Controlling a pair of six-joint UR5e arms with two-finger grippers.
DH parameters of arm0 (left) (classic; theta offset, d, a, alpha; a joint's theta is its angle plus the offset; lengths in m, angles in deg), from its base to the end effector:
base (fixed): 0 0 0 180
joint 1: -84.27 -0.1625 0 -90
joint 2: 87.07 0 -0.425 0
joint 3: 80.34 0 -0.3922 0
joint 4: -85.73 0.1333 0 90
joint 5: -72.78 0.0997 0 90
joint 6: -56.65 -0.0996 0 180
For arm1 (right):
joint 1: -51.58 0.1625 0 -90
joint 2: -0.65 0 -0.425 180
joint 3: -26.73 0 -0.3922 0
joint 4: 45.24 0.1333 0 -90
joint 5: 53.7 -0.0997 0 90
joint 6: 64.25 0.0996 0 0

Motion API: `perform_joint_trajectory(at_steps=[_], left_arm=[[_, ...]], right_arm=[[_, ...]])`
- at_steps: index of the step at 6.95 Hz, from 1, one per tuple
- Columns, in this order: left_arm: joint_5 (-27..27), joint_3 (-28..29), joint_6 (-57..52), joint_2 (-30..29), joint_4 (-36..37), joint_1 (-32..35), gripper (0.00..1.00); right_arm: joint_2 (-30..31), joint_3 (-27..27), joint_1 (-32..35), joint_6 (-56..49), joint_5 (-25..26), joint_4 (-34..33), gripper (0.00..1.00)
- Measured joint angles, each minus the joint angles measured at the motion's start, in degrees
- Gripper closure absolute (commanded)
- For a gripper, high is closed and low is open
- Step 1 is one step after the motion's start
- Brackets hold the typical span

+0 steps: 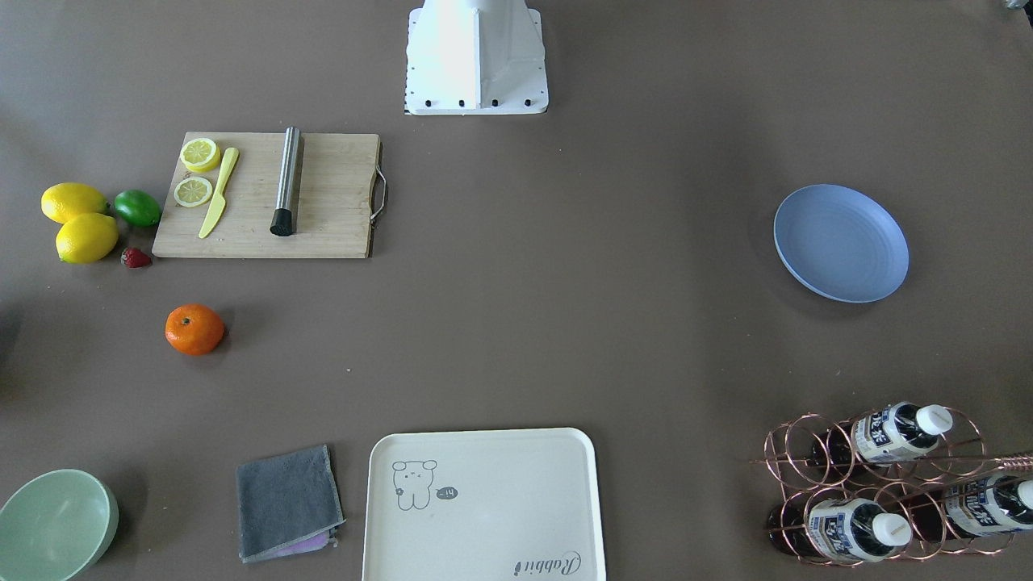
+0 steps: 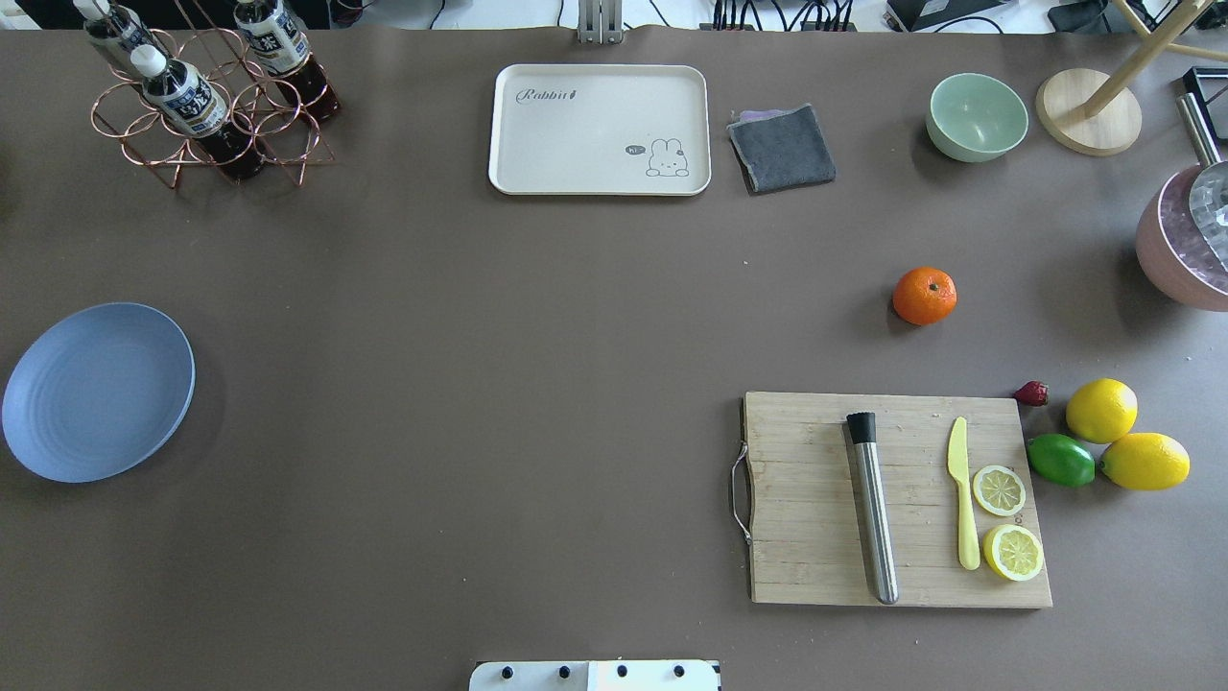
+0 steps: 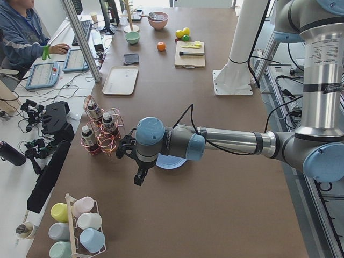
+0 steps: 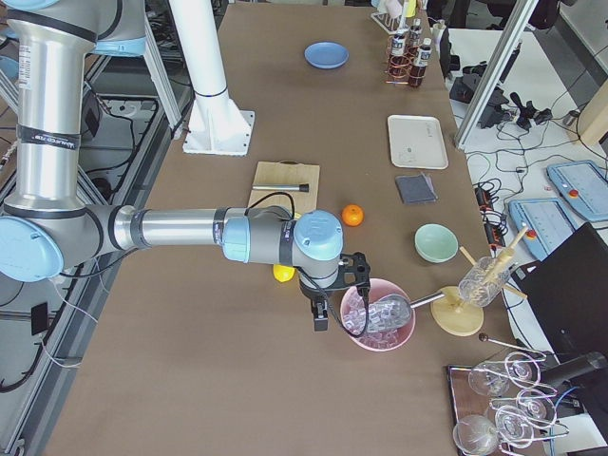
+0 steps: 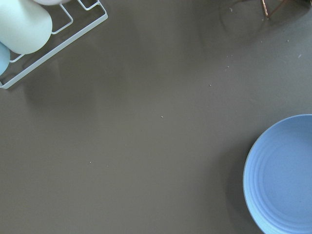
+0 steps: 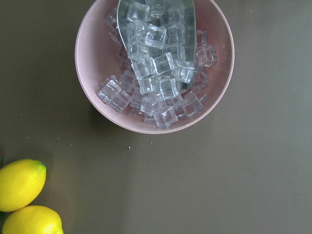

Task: Pick orange to plate

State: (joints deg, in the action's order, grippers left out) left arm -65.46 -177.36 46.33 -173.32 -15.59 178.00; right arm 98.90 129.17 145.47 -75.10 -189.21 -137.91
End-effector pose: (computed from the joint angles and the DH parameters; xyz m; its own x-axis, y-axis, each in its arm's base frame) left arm -0.0899 -0.4721 0.6033 0.6772 0.3148 -0.6651 -0.0593 0.9243 0.3771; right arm 0.0914 -0.4265 0.6216 0.7007 -0.1596 0.6954 0.0652 0.9849 0.1603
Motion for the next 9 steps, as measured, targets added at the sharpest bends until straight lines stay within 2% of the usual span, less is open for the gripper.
perform_joint_trajectory(at_steps=[2,4,5,7,9], left_arm=[[-3.0,1.4,1.9,1.9,-8.4,-1.7,0.02],[-3.1,3.2,11.0,2.7,-13.7,-6.5,0.03],[-3.1,5.8,16.2,2.8,-19.1,-9.0,0.03],[-2.1,13.6,27.6,2.8,-34.4,-14.6,0.04],[1.4,18.9,37.5,2.8,-46.2,-21.8,0.11]], right_arm=[[-0.8,0.2,-2.7,6.6,-0.6,6.6,0.0],[-1.3,0.7,-9.2,22.5,-0.3,14.9,0.0],[-1.4,0.8,-12.8,30.3,0.4,19.3,0.01],[-1.5,0.9,-19.0,42.6,3.4,26.3,0.01],[-1.6,1.0,-21.1,45.8,4.8,28.8,0.0]])
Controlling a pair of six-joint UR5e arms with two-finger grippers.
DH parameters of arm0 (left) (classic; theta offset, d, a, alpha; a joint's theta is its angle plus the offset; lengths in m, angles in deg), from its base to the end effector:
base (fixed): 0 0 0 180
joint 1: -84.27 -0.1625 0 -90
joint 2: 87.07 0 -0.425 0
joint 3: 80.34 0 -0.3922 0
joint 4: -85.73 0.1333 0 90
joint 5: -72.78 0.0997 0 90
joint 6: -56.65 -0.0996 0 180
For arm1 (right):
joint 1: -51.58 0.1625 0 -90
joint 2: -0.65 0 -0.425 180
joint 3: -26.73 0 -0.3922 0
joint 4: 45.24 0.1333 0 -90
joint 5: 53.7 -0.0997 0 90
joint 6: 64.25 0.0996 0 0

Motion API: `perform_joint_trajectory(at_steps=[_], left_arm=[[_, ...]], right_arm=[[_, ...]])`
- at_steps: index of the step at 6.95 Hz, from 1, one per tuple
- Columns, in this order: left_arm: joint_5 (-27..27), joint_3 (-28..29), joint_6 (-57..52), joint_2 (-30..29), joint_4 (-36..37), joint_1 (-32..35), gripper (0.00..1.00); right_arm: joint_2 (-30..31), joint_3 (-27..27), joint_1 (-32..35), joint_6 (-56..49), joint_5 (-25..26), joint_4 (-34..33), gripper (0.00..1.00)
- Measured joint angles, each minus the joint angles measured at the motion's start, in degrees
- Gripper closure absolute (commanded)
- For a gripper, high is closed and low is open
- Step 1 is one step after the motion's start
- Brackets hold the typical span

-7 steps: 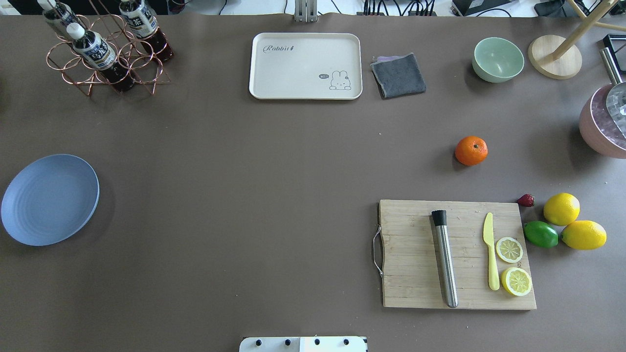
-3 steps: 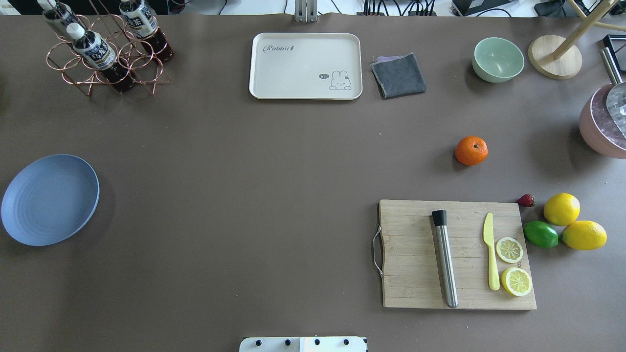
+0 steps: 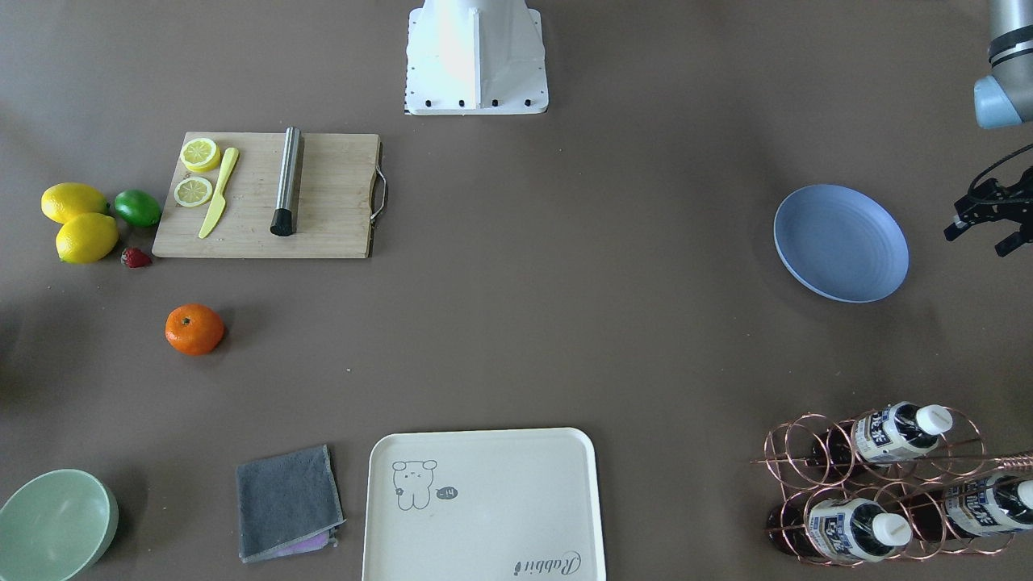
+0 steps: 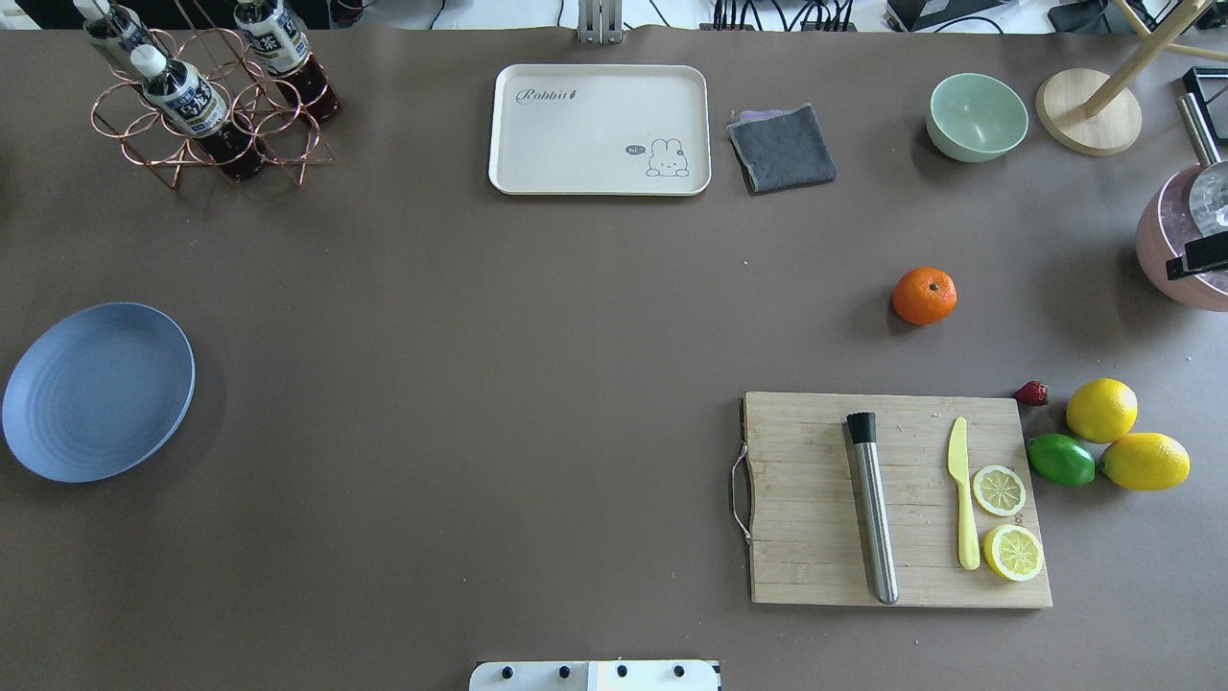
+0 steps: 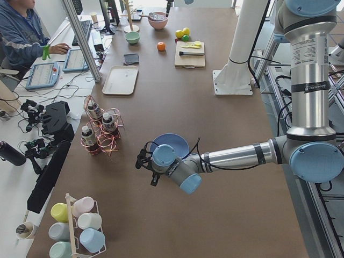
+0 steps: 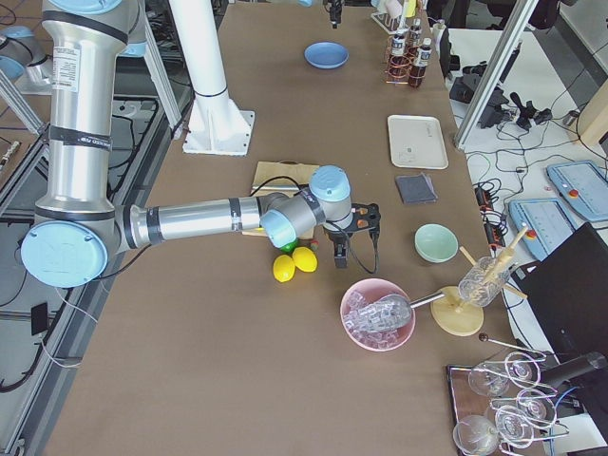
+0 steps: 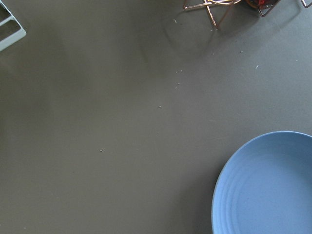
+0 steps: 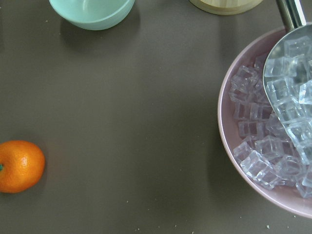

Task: Pick orange to plate
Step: 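Push the blue plate with the left gripper toward the table center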

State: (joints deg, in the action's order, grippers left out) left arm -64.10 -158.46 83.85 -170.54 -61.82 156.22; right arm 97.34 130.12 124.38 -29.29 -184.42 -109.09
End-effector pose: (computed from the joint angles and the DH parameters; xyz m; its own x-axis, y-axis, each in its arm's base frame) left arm 0.0800 -0.4410 0.6985 0.5609 0.2409 -0.7921 0.0181 0.9529 0.3026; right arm -0.0722 -0.4641 0.5482 0.6500 -0.0009 0.7600 -0.1513 0.9798 0.1305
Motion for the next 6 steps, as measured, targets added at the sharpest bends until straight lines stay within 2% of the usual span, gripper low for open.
perform_joint_trajectory(at_steps=[1,2,4,5,6], left_arm=[[1.4,1.6,3.5,0.0,-3.9,-2.7,0.15],[2.5,3.0,5.2,0.0,-6.7,-4.5,0.27],[3.0,4.0,6.8,-0.3,-8.8,-6.1,0.39],[3.0,4.1,7.8,-0.5,-9.5,-7.1,0.49],[3.0,4.1,8.6,-0.6,-10.1,-7.8,0.63]], right_arm=[[0.0,0.0,-0.2,0.3,0.1,0.4,0.0],[0.0,0.0,-0.3,0.3,0.1,0.9,0.0],[0.0,0.0,-0.4,0.4,0.2,1.2,0.0],[0.0,-0.1,-0.5,0.4,0.2,1.2,0.0],[0.0,-0.1,-0.5,0.4,0.2,1.2,0.0]])
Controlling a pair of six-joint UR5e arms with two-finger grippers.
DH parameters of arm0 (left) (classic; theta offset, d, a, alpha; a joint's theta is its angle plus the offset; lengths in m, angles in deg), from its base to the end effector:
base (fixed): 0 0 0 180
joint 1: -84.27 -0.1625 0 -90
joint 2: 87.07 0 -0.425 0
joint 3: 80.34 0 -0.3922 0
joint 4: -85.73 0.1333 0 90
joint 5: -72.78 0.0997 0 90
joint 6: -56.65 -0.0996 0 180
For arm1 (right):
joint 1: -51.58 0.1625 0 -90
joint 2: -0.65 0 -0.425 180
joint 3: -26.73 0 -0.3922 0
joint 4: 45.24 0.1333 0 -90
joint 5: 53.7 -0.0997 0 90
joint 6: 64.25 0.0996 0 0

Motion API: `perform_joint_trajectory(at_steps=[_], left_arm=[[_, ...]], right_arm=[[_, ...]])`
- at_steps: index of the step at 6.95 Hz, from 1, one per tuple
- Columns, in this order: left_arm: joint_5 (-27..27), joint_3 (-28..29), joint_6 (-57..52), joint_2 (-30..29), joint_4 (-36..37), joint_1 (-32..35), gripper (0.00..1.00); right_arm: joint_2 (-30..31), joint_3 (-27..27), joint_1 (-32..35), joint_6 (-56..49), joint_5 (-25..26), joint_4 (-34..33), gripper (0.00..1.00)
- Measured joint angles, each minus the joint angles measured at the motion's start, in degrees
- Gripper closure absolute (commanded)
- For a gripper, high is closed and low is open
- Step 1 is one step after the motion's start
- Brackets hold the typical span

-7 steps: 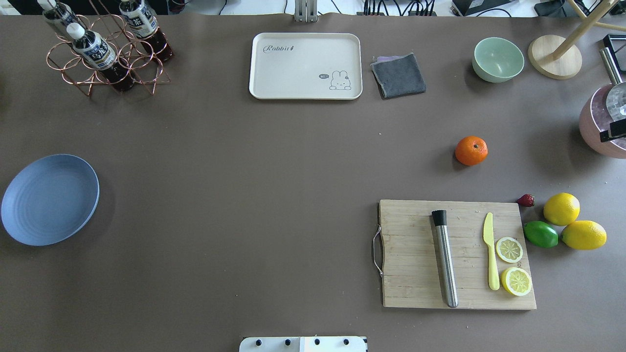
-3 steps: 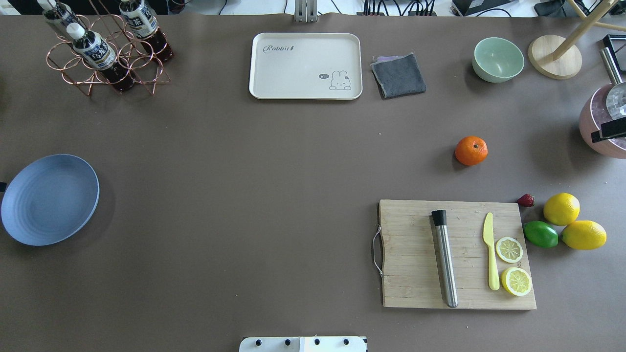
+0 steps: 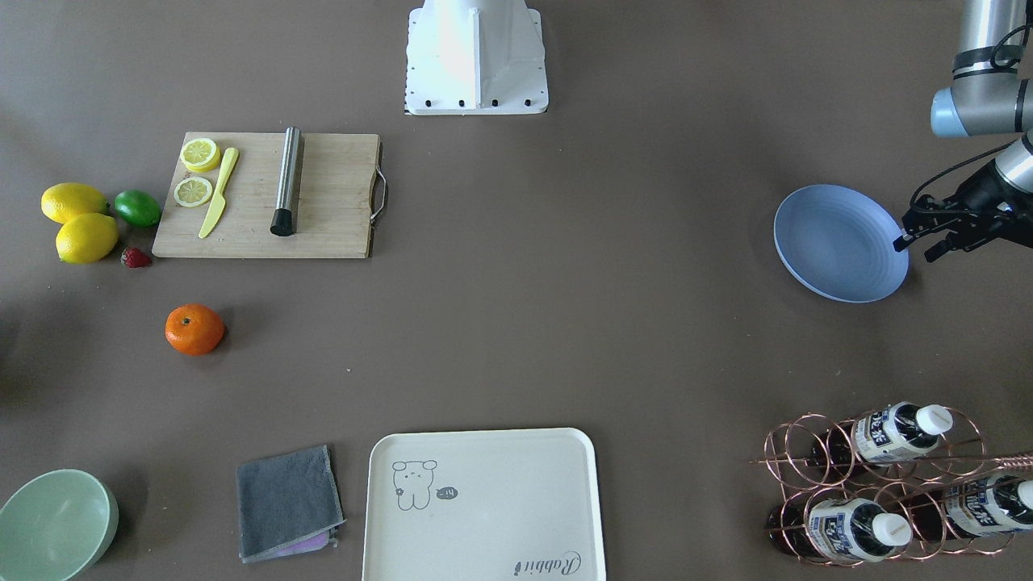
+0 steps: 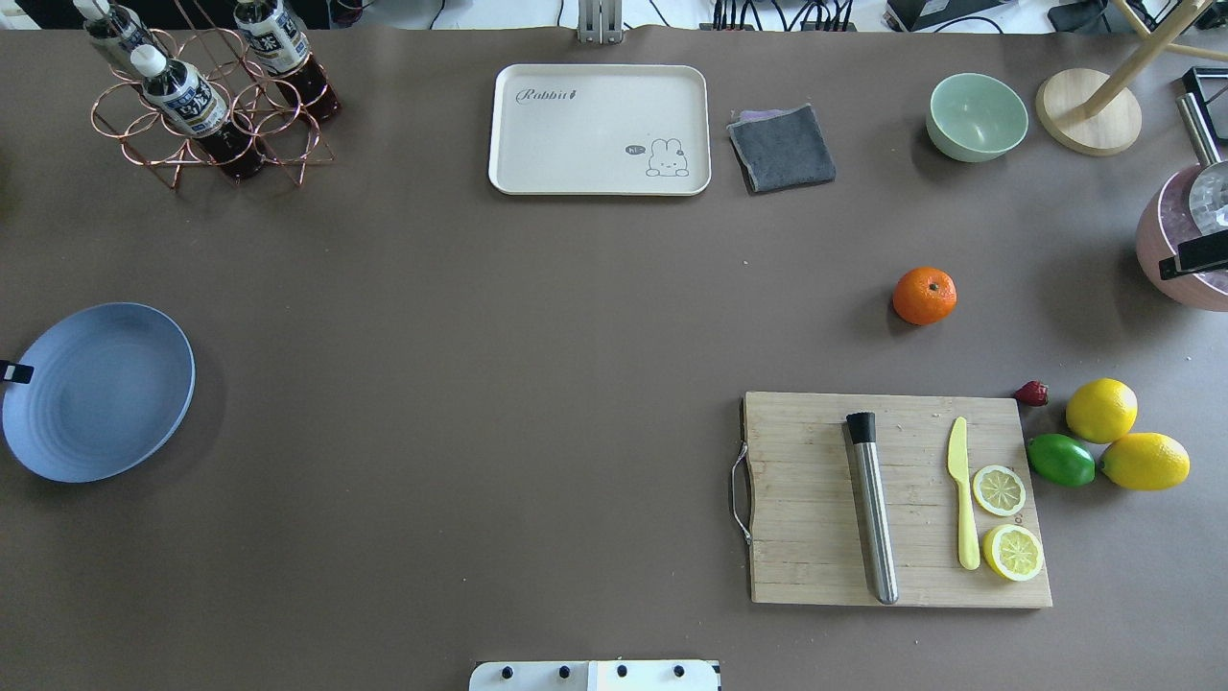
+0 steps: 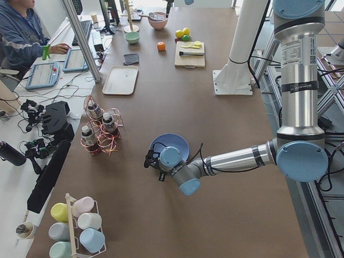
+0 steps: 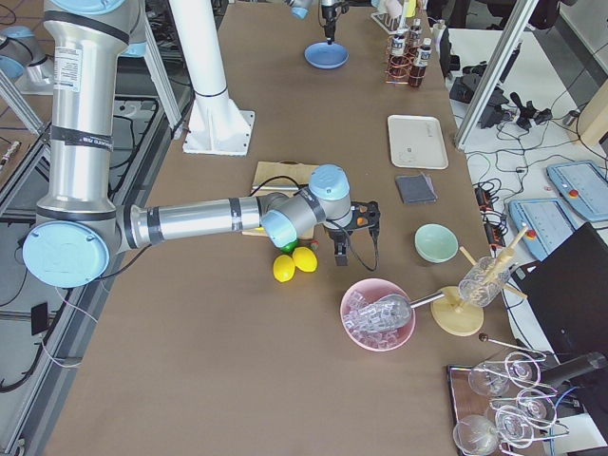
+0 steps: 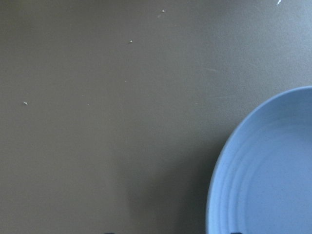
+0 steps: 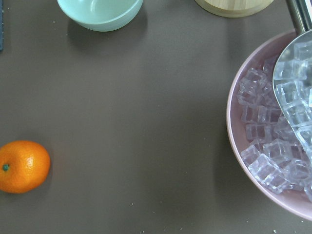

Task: Pick orange to plate
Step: 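Push the blue plate with the left gripper toward the table center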

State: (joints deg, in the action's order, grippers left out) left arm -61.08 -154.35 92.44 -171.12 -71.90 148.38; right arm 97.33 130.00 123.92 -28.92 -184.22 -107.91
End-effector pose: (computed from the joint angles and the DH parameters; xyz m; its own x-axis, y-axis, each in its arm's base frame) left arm 0.1346 -0.4246 0.7106 0.5289 0.2497 -0.8111 0.0053 0.9547 0.2974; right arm -0.0758 -0.4640 0.5468 0.6468 -0.0127 0.7626 -0.1499 0.9782 0.1435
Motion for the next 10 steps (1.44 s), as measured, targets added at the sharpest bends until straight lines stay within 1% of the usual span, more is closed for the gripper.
perform_joint_trajectory(at_steps=[1,2,4,5,6,7,8,9,10], left_arm=[[0.0,0.0,0.3,0.0,-0.3,-0.4,0.85],[0.0,0.0,0.5,-0.1,-0.4,-0.6,1.0],[-1.0,-0.5,1.4,-0.1,-0.8,-0.8,1.0],[-3.2,-1.5,4.1,-0.3,-1.5,-0.7,1.0],[-6.3,-3.6,9.3,-0.8,-2.3,-0.3,1.0],[-7.7,-7.4,17.0,-1.8,-2.4,0.1,1.0],[-7.8,-11.2,25.7,-4.0,-2.1,0.1,1.0],[-6.5,-13.3,31.4,-7.3,-1.0,-1.0,1.0],[-3.8,-14.6,34.1,-11.1,2.3,-3.4,1.0]], right_arm=[[0.0,-0.1,0.0,0.0,0.0,0.0,0.0],[0.0,-0.1,0.0,0.0,0.0,0.0,0.0],[0.0,-0.2,0.0,0.0,0.0,0.0,0.0],[0.0,-0.1,0.0,0.0,-0.1,0.0,0.0],[-0.1,-0.1,0.0,0.0,-0.1,0.0,0.0],[-0.1,-0.1,0.0,0.0,-0.2,0.0,0.0],[-0.1,-0.2,0.0,0.0,-0.2,0.0,0.0],[-0.1,-0.2,-0.1,0.0,-0.2,0.0,0.0],[-0.1,-0.2,-0.1,0.0,-0.3,0.0,0.0]])
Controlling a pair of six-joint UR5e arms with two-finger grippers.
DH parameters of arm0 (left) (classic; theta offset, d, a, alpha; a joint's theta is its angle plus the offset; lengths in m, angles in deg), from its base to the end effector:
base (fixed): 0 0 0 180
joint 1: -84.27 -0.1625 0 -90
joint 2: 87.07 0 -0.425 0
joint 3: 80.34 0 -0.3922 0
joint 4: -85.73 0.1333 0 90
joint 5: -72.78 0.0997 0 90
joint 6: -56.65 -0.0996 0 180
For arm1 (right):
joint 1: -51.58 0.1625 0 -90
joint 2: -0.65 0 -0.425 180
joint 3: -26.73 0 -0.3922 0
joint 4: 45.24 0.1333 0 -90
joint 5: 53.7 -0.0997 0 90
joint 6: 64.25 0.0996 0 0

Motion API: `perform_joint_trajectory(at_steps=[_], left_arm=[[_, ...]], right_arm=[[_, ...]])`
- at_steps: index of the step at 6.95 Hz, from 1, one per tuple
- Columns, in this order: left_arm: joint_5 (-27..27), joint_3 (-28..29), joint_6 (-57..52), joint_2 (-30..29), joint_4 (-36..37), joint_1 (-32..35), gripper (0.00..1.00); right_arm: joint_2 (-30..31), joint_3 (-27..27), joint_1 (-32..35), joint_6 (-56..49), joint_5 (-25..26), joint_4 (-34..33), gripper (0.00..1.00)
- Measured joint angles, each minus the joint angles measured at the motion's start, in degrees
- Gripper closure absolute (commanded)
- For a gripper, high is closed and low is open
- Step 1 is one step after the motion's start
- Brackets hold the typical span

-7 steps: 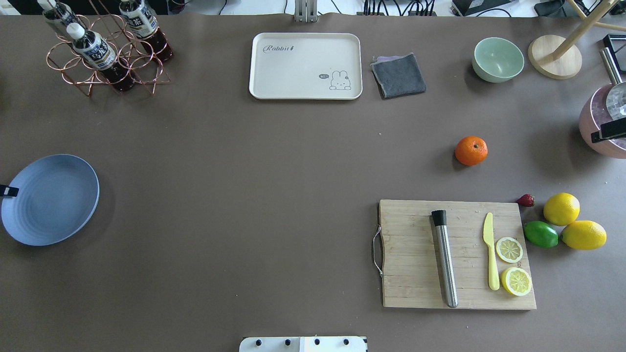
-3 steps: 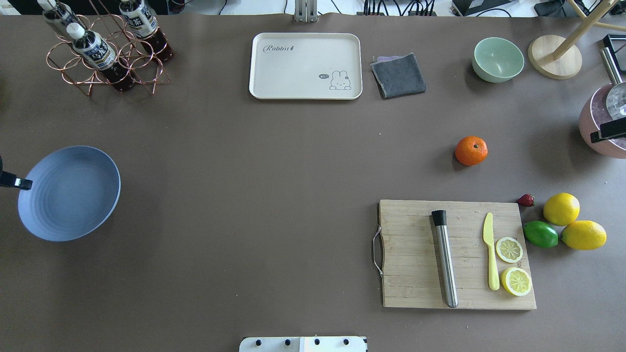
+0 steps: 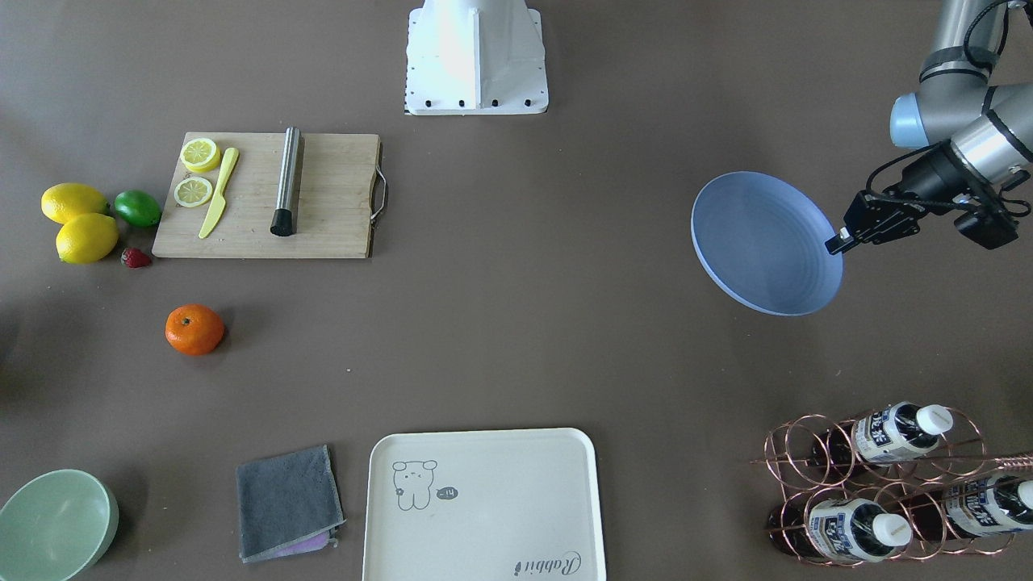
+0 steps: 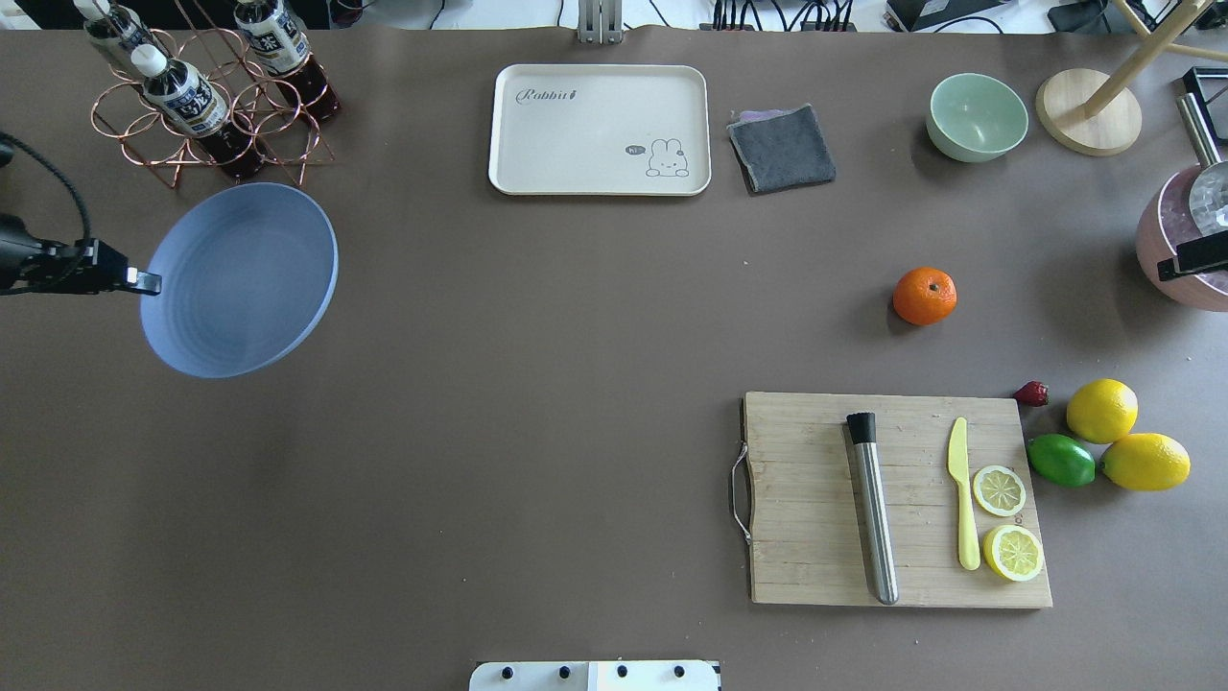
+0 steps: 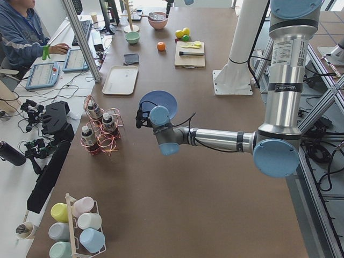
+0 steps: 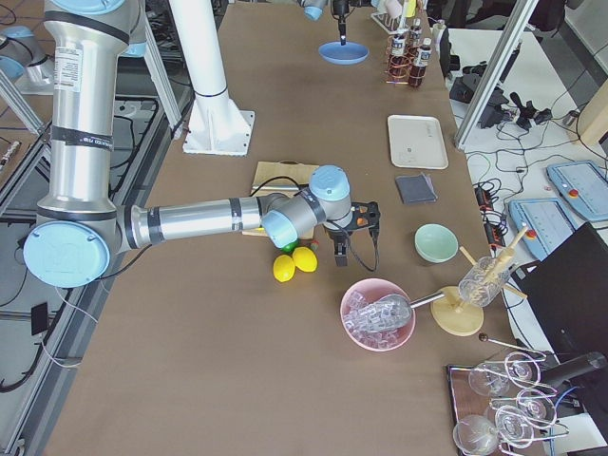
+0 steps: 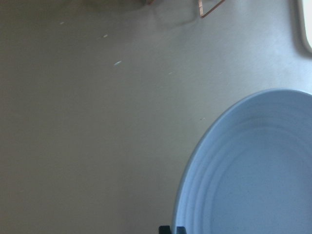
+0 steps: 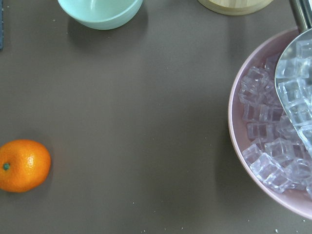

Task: Pick orange to plate
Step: 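Push the blue plate with the left gripper toward the table center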

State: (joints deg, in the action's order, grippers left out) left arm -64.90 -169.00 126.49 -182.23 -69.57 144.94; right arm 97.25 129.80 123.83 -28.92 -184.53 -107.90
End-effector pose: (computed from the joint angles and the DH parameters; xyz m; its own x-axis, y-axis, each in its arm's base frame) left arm 0.2065 -0.4893 0.4904 0.2496 0.0295 -0.9679 0.1732 0.9821 0.0746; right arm -0.0770 -0.4642 0.5476 0.6439 -0.0133 0.7650 -0.1459 0.9794 0.1398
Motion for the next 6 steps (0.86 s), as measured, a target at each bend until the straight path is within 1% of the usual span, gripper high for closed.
perform_joint_trajectory(at_steps=[1,2,3,4,5,6], left_arm=[[3.6,-1.7,1.0,-3.8,5.3,-3.4,1.0],[8.5,-3.9,1.4,-7.5,12.2,-7.9,1.0],[14.3,-6.0,1.6,-12.4,21.0,-13.2,1.0],[19.4,-6.9,2.7,-17.1,28.1,-18.1,1.0],[23.9,-6.3,4.9,-21.1,31.9,-22.6,1.0],[27.3,-4.6,6.2,-23.9,33.2,-25.7,1.0]], right_arm=[[0.0,-0.1,0.0,0.0,0.0,0.0,0.0],[0.0,-0.1,0.0,0.0,0.0,0.0,0.0],[0.0,-0.2,0.0,0.0,0.1,0.0,0.0],[0.0,-0.2,0.0,0.0,0.2,-0.1,0.0],[0.0,-0.2,-0.1,0.0,0.3,-0.1,0.0],[0.0,-0.3,-0.2,0.0,0.3,-0.1,0.0]])
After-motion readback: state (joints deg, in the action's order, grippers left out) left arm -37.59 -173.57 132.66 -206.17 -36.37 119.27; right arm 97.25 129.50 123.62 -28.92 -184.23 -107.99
